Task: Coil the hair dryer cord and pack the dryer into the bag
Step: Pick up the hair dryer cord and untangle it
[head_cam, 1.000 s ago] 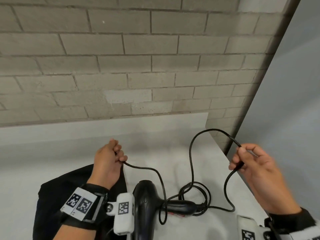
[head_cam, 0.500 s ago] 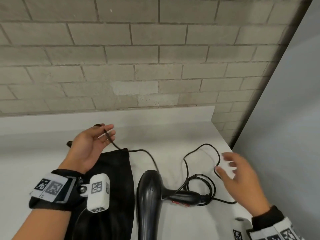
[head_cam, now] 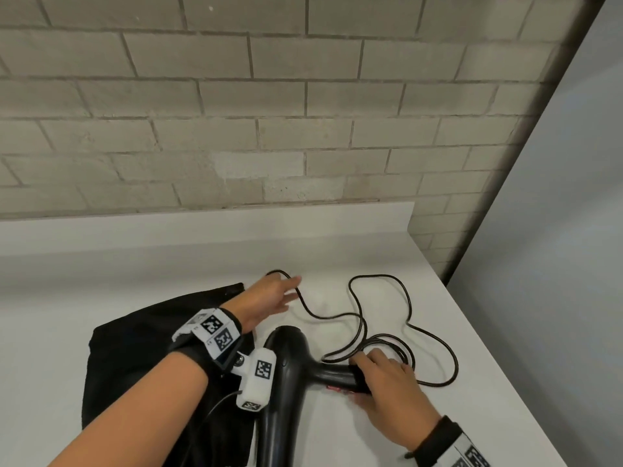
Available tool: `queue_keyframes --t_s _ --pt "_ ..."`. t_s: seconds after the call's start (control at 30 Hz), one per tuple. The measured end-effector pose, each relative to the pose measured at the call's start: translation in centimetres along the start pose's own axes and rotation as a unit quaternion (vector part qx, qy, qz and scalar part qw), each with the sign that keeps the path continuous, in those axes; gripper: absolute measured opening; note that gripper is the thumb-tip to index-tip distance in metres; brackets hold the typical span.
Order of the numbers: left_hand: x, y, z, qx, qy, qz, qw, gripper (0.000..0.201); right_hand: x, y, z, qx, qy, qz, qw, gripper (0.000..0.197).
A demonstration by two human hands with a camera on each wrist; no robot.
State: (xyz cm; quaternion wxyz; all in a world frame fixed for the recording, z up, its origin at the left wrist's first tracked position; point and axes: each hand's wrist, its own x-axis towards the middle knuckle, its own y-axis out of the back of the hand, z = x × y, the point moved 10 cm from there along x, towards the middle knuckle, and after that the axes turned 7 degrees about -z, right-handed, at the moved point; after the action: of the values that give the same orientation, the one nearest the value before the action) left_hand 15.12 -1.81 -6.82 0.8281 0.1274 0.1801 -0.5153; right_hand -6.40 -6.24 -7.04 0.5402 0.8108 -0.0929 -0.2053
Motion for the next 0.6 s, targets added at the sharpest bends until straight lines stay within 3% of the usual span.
queue_keyframes --t_s 0.07,0.17,0.27,0.37,0.5,0.6 --pt "-0.7 -1.3 -0.2 0.187 0.03 -0.032 0.981 0.058 -0.4 1.2 -0.7 0.035 0.026 0.001 0.999 0.041" --pt "-3.2 -3.7 2.4 0.439 -0.044 -0.059 0.896 0.061 -1.3 3.9 -2.2 0.039 0.05 0.023 0.998 0.045" --pt "-7.2 -7.6 3.7 0.449 -0.113 -0.156 0.872 0.069 -2.0 6.7 -4.5 0.019 0.074 0.057 0.995 0.049" --pt "-9.9 -10.2 2.5 0.465 -0.118 -0.215 0.851 0.082 -2.3 9.2 -7.6 -0.027 0.13 0.093 0.987 0.048" --pt "-11.1 -9.8 1.8 0.396 -0.163 -0.163 0.889 0.071 -1.5 10.1 -9.3 -0.03 0.173 0.089 0.98 0.052" --pt "-12.4 -8.5 1.8 0.322 -0.182 -0.145 0.918 0.043 -0.8 10.3 -7.7 0.137 0.187 0.049 0.972 0.07"
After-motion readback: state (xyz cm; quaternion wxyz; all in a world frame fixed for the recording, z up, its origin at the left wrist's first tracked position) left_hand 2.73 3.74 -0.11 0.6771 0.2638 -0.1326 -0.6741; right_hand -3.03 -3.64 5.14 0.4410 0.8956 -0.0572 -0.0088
